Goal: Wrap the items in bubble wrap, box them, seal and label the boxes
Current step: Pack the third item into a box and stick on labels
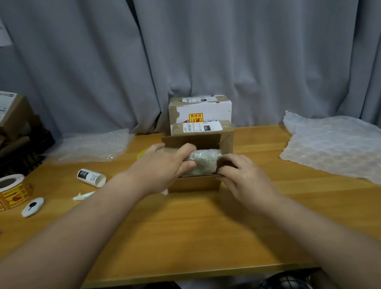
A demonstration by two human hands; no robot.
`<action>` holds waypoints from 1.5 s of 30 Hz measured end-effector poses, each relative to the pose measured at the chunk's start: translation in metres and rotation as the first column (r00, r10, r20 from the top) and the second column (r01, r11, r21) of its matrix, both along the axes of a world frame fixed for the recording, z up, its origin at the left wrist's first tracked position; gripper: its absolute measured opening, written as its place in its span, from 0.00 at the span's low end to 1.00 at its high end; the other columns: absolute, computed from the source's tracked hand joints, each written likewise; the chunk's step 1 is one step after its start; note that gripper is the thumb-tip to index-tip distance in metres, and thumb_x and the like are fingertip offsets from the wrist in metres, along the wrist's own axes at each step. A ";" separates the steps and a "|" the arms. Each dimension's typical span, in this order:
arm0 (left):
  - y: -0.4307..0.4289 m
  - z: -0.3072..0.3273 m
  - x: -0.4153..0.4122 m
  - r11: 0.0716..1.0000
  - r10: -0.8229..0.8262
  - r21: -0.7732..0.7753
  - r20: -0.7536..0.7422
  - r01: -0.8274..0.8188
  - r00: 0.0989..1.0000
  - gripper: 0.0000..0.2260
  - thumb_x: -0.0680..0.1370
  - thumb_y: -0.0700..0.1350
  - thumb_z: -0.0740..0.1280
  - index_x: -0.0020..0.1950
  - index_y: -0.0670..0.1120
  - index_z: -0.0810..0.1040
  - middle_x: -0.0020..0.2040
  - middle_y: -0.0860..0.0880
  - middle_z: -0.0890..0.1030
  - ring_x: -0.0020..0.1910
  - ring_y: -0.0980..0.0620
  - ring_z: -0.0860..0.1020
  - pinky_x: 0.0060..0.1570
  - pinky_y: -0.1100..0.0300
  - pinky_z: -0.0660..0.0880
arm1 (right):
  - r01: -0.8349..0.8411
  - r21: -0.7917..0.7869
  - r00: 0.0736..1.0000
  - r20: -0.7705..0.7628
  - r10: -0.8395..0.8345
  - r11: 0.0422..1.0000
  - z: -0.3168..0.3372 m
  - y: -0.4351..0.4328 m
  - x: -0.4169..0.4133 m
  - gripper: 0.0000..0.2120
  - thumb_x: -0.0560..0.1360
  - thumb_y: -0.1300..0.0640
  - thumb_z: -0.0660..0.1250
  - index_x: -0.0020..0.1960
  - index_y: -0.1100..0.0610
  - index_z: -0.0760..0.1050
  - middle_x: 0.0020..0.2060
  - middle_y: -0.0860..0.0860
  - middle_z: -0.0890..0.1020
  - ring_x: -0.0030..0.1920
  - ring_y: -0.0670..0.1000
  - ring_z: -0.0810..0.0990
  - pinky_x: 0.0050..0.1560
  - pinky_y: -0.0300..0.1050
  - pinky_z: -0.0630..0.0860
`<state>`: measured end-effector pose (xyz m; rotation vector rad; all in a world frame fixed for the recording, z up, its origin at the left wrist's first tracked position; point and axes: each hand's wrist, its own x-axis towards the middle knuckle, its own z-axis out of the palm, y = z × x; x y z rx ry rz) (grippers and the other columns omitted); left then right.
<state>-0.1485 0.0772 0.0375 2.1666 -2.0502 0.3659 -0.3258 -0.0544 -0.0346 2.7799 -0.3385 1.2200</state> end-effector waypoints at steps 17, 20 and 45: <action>0.007 0.002 0.025 0.992 -0.004 -0.113 0.446 0.060 0.895 0.15 0.79 0.58 0.51 0.52 0.50 0.71 0.45 0.50 0.80 0.44 0.49 0.74 0.42 0.55 0.71 | 0.057 -0.113 0.985 -0.156 -0.074 0.992 0.013 -0.008 0.002 0.06 0.67 0.62 0.77 0.38 0.62 0.81 0.50 0.62 0.83 0.39 0.60 0.79 0.31 0.51 0.79; 0.003 0.004 0.013 0.992 0.124 -0.047 0.403 -0.115 0.907 0.14 0.78 0.58 0.59 0.57 0.51 0.75 0.53 0.49 0.77 0.52 0.48 0.71 0.51 0.55 0.69 | 0.048 -0.235 0.982 -0.169 -0.089 0.971 0.021 -0.001 0.000 0.06 0.68 0.58 0.77 0.37 0.59 0.82 0.49 0.59 0.84 0.39 0.58 0.77 0.39 0.48 0.73; -0.011 -0.002 0.031 0.990 0.036 -0.116 -0.304 -0.074 0.952 0.20 0.80 0.46 0.61 0.73 0.50 0.64 0.74 0.51 0.64 0.71 0.53 0.64 0.67 0.61 0.61 | 0.304 -0.037 0.878 -0.376 -0.295 0.952 0.099 0.012 0.060 0.15 0.76 0.49 0.59 0.62 0.52 0.70 0.52 0.52 0.79 0.54 0.55 0.74 0.44 0.47 0.68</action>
